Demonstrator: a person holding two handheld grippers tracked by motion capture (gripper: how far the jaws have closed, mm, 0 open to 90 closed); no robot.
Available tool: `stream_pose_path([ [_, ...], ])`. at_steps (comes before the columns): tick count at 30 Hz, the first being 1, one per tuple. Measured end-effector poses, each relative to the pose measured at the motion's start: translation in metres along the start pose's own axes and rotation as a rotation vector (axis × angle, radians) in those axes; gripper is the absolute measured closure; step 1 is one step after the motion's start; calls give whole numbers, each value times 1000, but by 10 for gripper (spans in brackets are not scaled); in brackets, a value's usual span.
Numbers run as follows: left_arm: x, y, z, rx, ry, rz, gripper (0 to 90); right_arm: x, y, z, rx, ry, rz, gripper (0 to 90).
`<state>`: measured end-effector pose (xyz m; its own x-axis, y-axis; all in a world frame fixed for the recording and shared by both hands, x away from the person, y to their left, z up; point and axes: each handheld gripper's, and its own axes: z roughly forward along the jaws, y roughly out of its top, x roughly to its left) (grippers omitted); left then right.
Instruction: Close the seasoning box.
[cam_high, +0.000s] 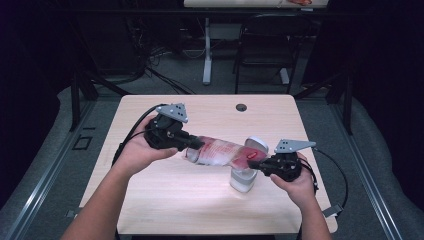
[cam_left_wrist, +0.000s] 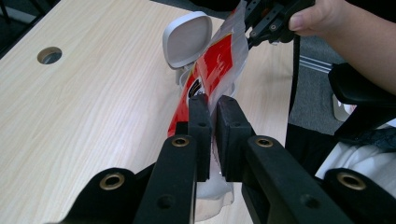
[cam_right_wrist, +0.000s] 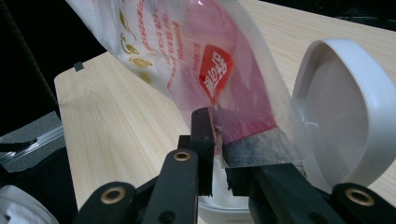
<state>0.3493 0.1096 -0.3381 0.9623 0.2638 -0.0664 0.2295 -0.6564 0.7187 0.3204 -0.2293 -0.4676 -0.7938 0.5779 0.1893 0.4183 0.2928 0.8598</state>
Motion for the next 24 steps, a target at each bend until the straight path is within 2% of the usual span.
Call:
stream_pose_path([
  [24,2,2,1,-16,3,-10,844,-3,-2,0,-7,3,9,839],
])
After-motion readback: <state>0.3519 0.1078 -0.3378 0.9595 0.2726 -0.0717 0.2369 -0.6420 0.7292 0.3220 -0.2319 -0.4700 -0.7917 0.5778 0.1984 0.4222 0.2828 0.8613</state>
